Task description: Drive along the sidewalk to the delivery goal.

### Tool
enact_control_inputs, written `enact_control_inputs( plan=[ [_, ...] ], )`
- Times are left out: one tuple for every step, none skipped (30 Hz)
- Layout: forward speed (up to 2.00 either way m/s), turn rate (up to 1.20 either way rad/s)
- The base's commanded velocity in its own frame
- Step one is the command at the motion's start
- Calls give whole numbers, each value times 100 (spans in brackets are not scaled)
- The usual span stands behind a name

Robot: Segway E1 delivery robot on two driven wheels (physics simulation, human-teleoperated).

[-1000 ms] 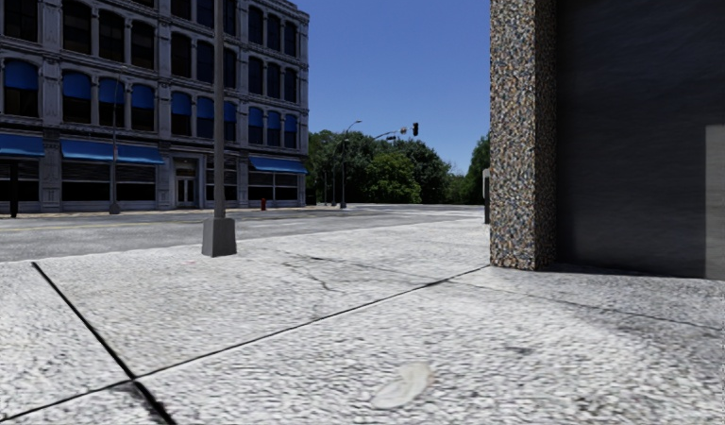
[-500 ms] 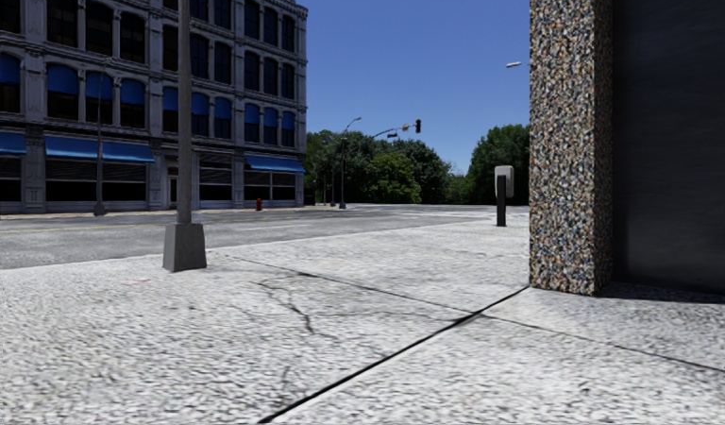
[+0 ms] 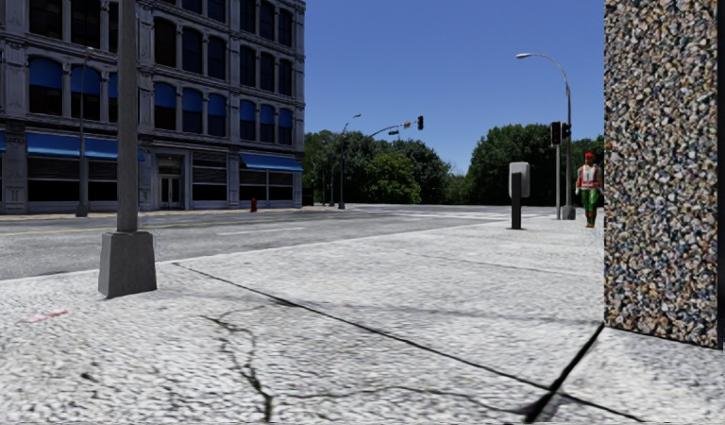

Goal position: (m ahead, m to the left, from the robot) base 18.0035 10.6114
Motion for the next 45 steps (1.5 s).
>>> enact_control_inputs(
  plan=[
    [200,-13],
    [200,-18],
    [200,-18],
    [200,-19],
    [200,-20],
    [200,-20],
    [200,-20],
    [200,-23],
    [200,-27],
    [200,-32],
    [200,-32],
    [200,-35],
    [200,-39],
    [200,-44],
    [200,-44],
    [200,-48],
    [200,-50],
    [200,-50],
    [200,-50],
    [200,-50],
    [200,-50],
    [200,-6],
    [200,0],
    [200,0],
    [200,0],
    [200,0],
    [200,0],
    [200,0],
    [200,0],
    [200,0],
    [200,0],
    [200,0],
    [200,0],
    [200,0],
    [200,0],
    [200,0],
    [200,0],
    [200,0],
    [200,0],
    [200,0],
    [200,0],
    [200,0],
    [200,0],
    [200,0],
    [200,0]
  ],
)
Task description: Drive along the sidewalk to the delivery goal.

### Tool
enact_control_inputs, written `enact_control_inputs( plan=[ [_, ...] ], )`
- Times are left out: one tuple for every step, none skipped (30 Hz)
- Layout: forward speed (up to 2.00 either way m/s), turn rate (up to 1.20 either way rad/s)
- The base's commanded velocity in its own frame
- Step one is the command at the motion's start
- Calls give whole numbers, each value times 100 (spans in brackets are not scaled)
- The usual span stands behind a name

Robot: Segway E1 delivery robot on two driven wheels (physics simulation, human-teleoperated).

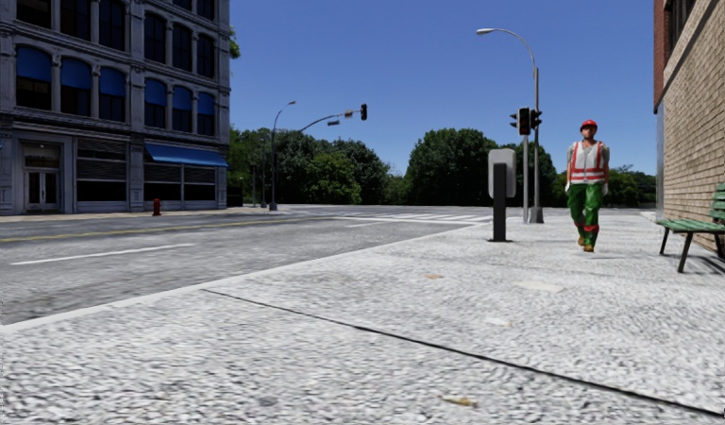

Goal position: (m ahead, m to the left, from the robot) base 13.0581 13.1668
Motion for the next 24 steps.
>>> enact_control_inputs(
  plan=[
    [200,0],
    [200,0],
    [200,0],
    [195,0],
    [188,0],
    [186,0],
    [186,0],
    [185,0],
    [184,0],
    [184,0],
    [184,0],
    [184,0],
    [184,0],
    [184,0],
    [184,0],
    [184,0],
    [184,0],
    [184,0],
    [184,0],
    [184,0],
    [184,0],
    [184,0],
    [184,0],
    [179,0]
  ],
)
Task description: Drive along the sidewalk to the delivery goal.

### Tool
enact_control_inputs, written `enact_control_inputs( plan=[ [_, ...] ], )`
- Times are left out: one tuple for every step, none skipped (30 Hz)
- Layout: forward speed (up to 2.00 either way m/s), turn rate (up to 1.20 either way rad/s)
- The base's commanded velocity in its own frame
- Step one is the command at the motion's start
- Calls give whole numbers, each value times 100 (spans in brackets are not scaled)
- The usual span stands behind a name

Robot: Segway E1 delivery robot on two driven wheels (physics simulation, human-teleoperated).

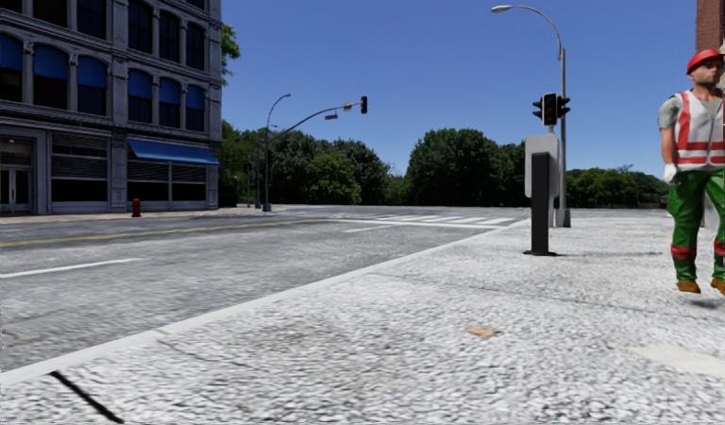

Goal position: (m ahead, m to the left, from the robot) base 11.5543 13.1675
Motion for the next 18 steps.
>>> enact_control_inputs(
  plan=[
    [159,0],
    [159,0],
    [148,0],
    [143,-7],
    [139,-17],
    [137,-28],
    [137,-28],
    [136,-31],
    [135,-32],
    [135,-32],
    [135,-32],
    [135,-33],
    [135,-39],
    [135,-50],
    [135,-50],
    [134,-58],
    [134,-60],
    [134,-60]
  ],
)
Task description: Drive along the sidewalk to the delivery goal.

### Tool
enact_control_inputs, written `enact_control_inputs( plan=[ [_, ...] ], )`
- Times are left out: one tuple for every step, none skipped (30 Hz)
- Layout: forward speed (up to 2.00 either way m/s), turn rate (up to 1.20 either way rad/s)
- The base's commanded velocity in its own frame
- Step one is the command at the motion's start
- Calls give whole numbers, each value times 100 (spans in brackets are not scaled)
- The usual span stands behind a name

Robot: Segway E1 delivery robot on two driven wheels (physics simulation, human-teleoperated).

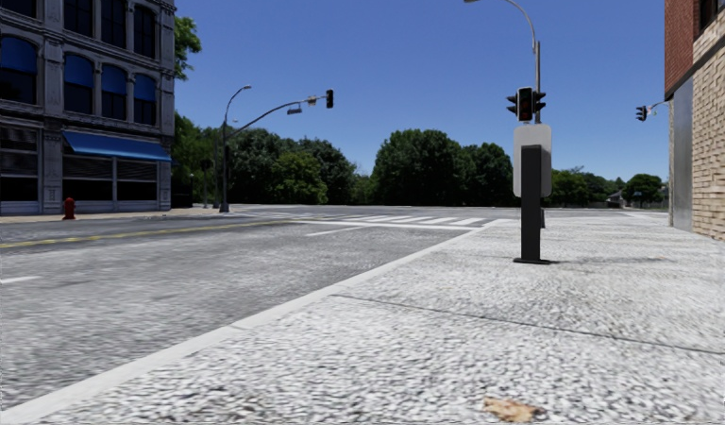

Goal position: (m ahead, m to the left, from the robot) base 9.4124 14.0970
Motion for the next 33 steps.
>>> enact_control_inputs(
  plan=[
    [134,-60],
    [134,-61],
    [134,-61],
    [134,-61],
    [134,-61],
    [134,-61],
    [134,-61],
    [134,-61],
    [134,-61],
    [134,-61],
    [134,-61],
    [138,-61],
    [150,-61],
    [150,-61],
    [167,-61],
    [175,-61],
    [178,-61],
    [178,-61],
    [178,-61],
    [178,-61],
    [178,-61],
    [178,-61],
    [178,-61],
    [178,-61],
    [178,-61],
    [178,-61],
    [178,-61],
    [178,-61],
    [178,-61],
    [178,-61],
    [178,-61],
    [178,-61],
    [178,-61]
  ],
)
